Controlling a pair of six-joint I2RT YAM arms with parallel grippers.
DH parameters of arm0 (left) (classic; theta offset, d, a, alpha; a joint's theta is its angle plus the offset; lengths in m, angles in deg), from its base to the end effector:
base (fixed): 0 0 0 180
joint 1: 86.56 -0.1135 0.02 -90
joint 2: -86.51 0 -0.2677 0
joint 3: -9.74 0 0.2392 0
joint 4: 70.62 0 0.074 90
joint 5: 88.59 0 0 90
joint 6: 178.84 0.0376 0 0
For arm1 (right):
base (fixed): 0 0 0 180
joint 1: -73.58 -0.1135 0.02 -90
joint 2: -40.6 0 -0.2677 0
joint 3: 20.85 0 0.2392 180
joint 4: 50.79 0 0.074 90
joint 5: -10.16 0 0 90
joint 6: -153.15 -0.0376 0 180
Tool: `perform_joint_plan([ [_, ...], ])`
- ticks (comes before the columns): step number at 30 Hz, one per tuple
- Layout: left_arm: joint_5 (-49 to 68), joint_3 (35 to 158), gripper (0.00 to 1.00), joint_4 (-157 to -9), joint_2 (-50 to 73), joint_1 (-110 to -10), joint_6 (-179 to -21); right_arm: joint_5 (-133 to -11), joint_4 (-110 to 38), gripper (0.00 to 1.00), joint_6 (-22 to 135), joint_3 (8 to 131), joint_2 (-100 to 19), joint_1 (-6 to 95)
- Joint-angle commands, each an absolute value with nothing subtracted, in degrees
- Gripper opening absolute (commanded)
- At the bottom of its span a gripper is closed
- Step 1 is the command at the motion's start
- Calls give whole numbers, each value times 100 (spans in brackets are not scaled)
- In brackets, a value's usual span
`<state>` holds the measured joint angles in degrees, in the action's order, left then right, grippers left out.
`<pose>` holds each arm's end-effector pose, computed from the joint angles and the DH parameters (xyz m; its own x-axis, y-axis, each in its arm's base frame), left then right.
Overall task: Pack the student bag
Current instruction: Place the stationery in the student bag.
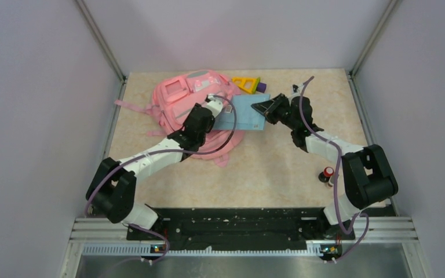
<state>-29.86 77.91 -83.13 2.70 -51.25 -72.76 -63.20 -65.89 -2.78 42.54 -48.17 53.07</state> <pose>0.2684 -0.1662 0.2651 -0.3365 0.5285 -0.7794 0.2225 0.8489 0.4795 0.3134 0.1287 0.2590 -0.6156 0.7037 -0.3546 -0.0919 0.3828 0.9192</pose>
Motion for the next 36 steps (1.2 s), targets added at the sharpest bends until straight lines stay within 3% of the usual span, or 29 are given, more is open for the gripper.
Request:
perform_joint_plan([
  [1,-3595,7773,37,-7856,332,-5194,-7178,-6623,-7509,0,-232,4668,-4326,5267],
  [5,-2875,7593,0,-7480,711,-5201,-7120,-6727,-7195,0,-94,4676,-4212,5267],
  [15,-649,8163,0,-8187,1420,-4902,-8183,-7179,-7494,0,-316,3904,-3858,5157],
  [24,202,8633,0,-8455,1382,-4087,-9064,-7723,-8133,0,-766,2931,-3598,4928],
  [36,879,8851,0,-8068,1049,-3677,-10489,-9809,-8500,0,-654,2204,-3776,3904],
])
